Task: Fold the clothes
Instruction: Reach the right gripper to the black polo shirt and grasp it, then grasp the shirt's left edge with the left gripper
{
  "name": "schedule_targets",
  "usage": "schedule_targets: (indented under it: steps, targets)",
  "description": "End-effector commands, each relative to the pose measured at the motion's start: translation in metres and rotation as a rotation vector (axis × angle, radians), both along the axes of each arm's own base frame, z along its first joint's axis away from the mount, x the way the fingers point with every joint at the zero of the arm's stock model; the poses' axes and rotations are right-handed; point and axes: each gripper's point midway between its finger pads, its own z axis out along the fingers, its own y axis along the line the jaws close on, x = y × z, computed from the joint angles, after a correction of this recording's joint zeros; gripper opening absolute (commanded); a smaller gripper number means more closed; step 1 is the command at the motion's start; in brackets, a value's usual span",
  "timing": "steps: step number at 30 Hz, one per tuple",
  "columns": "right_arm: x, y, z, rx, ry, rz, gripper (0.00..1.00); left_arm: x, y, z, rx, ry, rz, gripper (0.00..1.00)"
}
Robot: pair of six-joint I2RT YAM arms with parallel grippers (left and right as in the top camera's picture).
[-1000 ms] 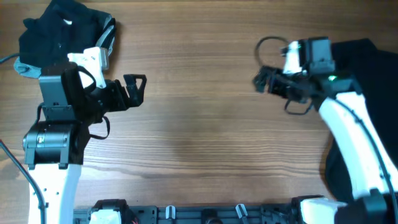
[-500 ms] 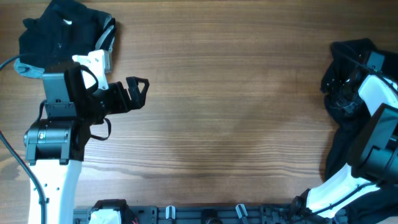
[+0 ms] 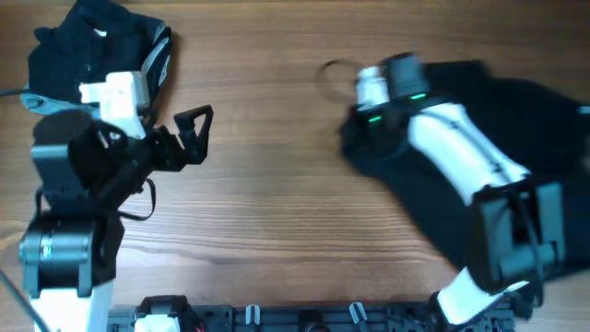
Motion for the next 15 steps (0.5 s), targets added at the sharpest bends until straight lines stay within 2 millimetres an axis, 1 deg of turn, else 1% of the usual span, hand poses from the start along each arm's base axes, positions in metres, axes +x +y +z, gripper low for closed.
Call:
schedule_targets:
  steps: [1, 2, 3, 4, 5, 7, 9, 11, 12, 13, 14, 15]
  targets:
    - [-0.086, 0.119, 0.018, 0.057, -0.049, 0.362, 0.19, -0.011, 0.022, 0.025, 0.036, -0.089, 0.106, 1.0]
    - [-0.111, 0.142, 0.011, -0.02, -0.085, 0.403, 0.51, -0.015, 0.028, 0.029, 0.046, -0.105, 0.136, 1.0]
    - [-0.113, 0.143, 0.008, -0.062, -0.097, 0.379, 0.61, -0.017, 0.03, 0.031, 0.049, -0.11, 0.146, 1.0]
    - [-0.114, 0.142, 0.005, -0.125, -0.127, 0.352, 0.67, -0.018, 0.031, 0.03, 0.05, -0.108, 0.15, 1.0]
    - [-0.106, 0.131, 0.008, -0.161, -0.146, 0.314, 0.68, -0.018, 0.031, 0.028, 0.051, -0.098, 0.15, 1.0]
    - [-0.084, 0.104, 0.028, -0.146, -0.144, 0.2, 0.69, -0.014, 0.031, 0.019, 0.051, -0.06, 0.149, 1.0]
    - [-0.051, 0.059, 0.066, -0.106, -0.182, 0.041, 0.69, -0.002, 0.028, 0.0, 0.048, 0.014, 0.13, 1.0]
    - [-0.031, 0.019, 0.099, -0.075, -0.232, -0.086, 0.68, 0.014, 0.012, -0.026, 0.044, 0.109, 0.066, 1.0]
    - [-0.021, -0.015, 0.124, -0.05, -0.265, -0.196, 0.68, 0.029, -0.008, -0.057, 0.076, 0.199, -0.015, 1.0]
    - [-0.018, -0.043, 0.141, -0.035, -0.281, -0.286, 0.68, 0.036, -0.022, -0.076, 0.105, 0.25, -0.073, 1.0]
    - [-0.018, -0.065, 0.151, -0.024, -0.279, -0.363, 0.68, 0.044, -0.043, -0.106, 0.141, 0.322, -0.15, 1.0]
    - [-0.021, -0.081, 0.157, -0.019, -0.27, -0.421, 0.68, 0.049, -0.059, -0.13, 0.174, 0.374, -0.211, 1.0]
